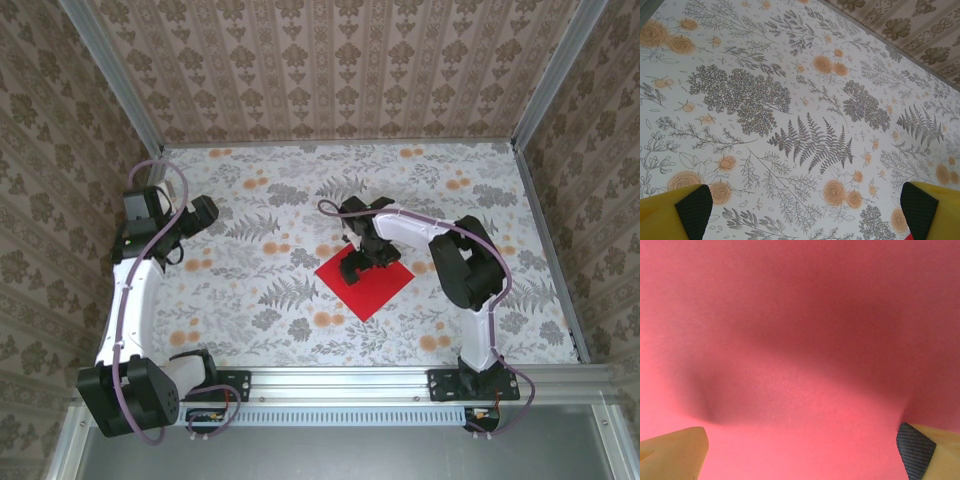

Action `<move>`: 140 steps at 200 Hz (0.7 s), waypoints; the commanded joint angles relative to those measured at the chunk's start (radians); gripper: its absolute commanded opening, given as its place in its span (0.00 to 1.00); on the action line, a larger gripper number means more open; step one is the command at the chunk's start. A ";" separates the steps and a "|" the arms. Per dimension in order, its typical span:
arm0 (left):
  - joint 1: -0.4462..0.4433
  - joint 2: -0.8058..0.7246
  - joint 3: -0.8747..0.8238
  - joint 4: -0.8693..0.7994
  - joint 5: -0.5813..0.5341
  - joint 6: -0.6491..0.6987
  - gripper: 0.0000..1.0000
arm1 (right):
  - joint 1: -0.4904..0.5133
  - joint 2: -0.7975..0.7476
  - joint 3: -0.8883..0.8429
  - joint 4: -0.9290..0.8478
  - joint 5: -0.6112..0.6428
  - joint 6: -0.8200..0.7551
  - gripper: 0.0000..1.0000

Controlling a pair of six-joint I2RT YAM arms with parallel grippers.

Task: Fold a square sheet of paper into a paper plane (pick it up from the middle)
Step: Fold the square sheet of paper in half at the center of the table.

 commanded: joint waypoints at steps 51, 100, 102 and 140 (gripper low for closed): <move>0.005 0.014 -0.012 -0.008 0.046 -0.032 1.00 | 0.007 0.097 0.027 -0.050 0.041 0.024 1.00; -0.118 0.057 -0.091 0.042 0.121 -0.134 1.00 | 0.005 0.112 0.010 -0.030 0.064 0.041 0.95; -0.129 0.061 -0.094 0.043 0.122 -0.136 1.00 | 0.004 0.112 0.008 -0.028 0.064 0.042 0.95; -0.321 0.151 -0.133 0.081 0.106 -0.212 1.00 | -0.005 0.088 -0.017 0.009 0.038 0.071 0.88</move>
